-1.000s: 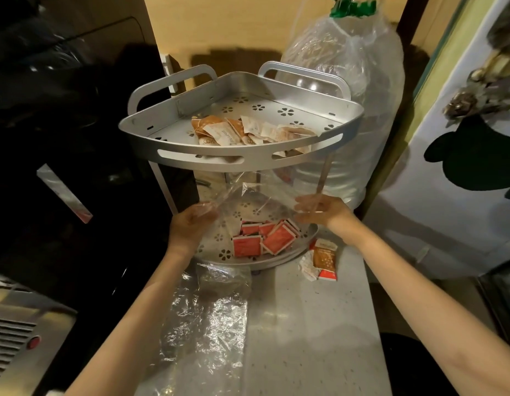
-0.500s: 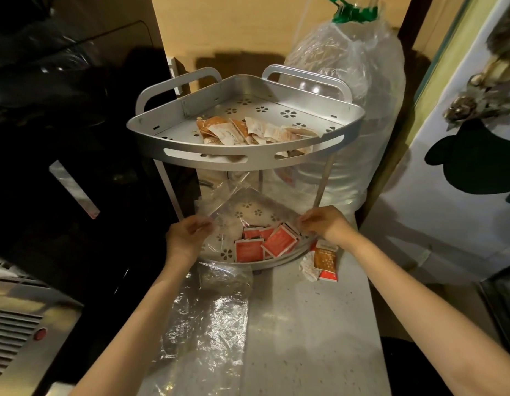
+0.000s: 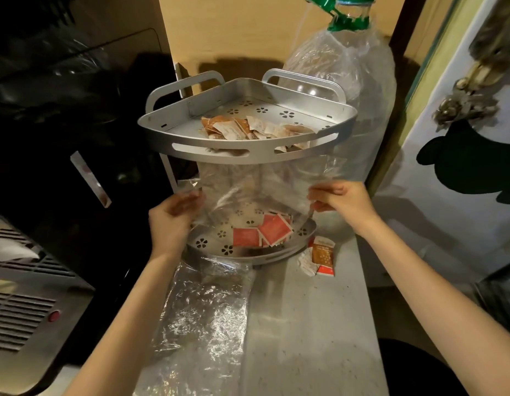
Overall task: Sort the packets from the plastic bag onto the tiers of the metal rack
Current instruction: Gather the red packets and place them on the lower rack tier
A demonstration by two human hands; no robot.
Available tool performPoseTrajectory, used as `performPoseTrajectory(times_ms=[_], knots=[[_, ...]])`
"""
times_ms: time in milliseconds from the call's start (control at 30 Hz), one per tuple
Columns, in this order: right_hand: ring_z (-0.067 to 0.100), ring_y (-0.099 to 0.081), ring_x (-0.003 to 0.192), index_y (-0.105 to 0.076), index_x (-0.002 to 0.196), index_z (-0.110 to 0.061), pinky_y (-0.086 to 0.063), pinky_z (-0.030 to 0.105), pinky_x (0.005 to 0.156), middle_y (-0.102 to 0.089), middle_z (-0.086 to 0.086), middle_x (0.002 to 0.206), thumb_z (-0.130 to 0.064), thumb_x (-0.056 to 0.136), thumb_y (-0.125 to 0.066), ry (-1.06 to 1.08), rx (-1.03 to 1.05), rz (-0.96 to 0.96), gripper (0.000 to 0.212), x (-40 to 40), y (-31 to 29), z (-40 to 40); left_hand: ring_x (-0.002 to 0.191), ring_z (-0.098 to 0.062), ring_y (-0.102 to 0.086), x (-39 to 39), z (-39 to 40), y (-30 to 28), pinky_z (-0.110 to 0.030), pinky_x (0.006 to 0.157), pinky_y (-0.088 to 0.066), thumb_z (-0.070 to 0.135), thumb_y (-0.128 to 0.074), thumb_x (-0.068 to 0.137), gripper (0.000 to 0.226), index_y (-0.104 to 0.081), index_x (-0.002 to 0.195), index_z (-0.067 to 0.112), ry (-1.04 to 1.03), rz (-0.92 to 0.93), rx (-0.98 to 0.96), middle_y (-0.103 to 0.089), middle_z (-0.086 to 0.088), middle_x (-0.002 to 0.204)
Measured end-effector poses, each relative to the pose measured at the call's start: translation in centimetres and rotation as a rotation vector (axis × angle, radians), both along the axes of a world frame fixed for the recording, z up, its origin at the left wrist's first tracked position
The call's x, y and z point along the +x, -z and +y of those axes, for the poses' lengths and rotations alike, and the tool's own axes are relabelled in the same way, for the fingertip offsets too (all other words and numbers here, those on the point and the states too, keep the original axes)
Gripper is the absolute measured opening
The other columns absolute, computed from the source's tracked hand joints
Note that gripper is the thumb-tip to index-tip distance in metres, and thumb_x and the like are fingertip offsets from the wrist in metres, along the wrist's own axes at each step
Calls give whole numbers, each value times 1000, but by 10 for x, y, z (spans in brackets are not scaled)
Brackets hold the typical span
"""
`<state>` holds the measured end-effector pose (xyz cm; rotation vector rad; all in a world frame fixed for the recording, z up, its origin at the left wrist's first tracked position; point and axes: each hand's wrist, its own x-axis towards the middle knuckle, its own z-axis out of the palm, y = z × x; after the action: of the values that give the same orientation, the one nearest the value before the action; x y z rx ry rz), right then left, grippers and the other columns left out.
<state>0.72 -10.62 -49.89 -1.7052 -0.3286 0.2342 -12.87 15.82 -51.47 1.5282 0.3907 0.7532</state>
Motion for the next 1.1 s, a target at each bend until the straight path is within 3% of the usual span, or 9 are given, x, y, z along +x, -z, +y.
performPoseTrajectory(times_ms=[167,267,433,567,700,767,867,967,1100], knots=[[7,-65,48,-69,86,-11,-53,16,48,-72,-8,60,-4,78,-69,53,21,-40,10,1,-14,-3,72,6,-66,2,2,-9,-7,63,-48,4,-70,74,19,-68,86,19,0,-34,32,-69,8,78],[5,-64,48,-69,96,-7,-52,16,47,-72,-2,72,-7,77,-71,65,-17,-3,19,-1,-12,-5,75,5,-66,4,4,-4,-8,67,-49,1,-69,75,17,-69,86,14,30,-9,38,-71,14,73],[5,-59,46,-67,87,-26,-39,17,38,-71,-4,83,-16,74,-73,17,-116,52,18,-2,-1,-12,76,3,-67,0,9,15,-12,74,-52,-5,-68,73,27,-66,98,3,84,55,69,-68,2,86],[9,-62,53,-65,97,-27,-42,22,44,-71,-9,81,-17,76,-71,-94,-221,152,24,-4,15,-13,85,-5,-66,-6,6,30,-14,70,-53,2,-74,70,39,-63,106,11,179,190,54,-69,-2,92],[18,-68,70,-59,111,-23,-51,31,61,-69,2,96,-14,78,-68,-133,-236,316,35,-6,34,-9,89,-3,-63,-13,1,45,-10,59,-49,4,-78,65,44,-59,103,18,327,386,49,-67,7,98],[24,-69,71,-57,113,-20,-53,34,59,-68,10,99,-14,82,-64,-153,-213,394,32,-7,41,-7,81,-6,-66,-16,1,50,-14,52,-50,-2,-75,68,48,-55,110,12,303,422,16,-68,8,91],[29,-70,70,-55,114,-11,-53,34,54,-68,18,98,-16,85,-61,-181,-273,425,30,-6,48,-7,67,5,-66,-17,5,52,-8,52,-48,-4,-72,70,46,-55,109,13,267,425,39,-71,22,70],[28,-69,72,-57,114,-7,-55,40,64,-70,18,92,-13,84,-63,-176,-400,392,31,-5,51,-8,64,10,-64,-18,5,48,-6,53,-47,2,-74,70,41,-57,101,21,253,420,65,-67,31,64],[17,-69,57,-53,117,-13,-52,27,47,-70,9,88,-21,87,-61,-161,-468,315,32,-10,48,-8,73,-7,-68,-18,5,43,-20,62,-55,5,-76,69,36,-61,95,25,213,404,59,-72,9,69]])
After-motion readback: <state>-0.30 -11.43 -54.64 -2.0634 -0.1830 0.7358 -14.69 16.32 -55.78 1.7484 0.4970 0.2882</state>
